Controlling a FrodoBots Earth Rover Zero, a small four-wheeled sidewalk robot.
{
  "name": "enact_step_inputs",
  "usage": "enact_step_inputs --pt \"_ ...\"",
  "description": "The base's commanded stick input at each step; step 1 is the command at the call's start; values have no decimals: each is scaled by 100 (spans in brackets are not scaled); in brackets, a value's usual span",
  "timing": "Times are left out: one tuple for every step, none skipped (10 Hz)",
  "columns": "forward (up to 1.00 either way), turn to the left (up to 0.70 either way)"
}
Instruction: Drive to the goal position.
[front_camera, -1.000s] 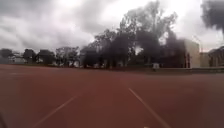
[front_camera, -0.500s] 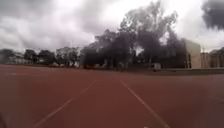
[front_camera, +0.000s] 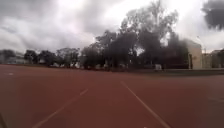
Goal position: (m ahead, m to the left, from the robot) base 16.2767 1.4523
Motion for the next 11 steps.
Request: enact_step_inputs --pt "70 0" --pt "70 0" --pt "70 0" --pt "70 0" --pt "70 0" --pt "70 0" --pt "70 0" --pt "70 0" --pt "70 0" --pt "70 0" --pt "70 0"
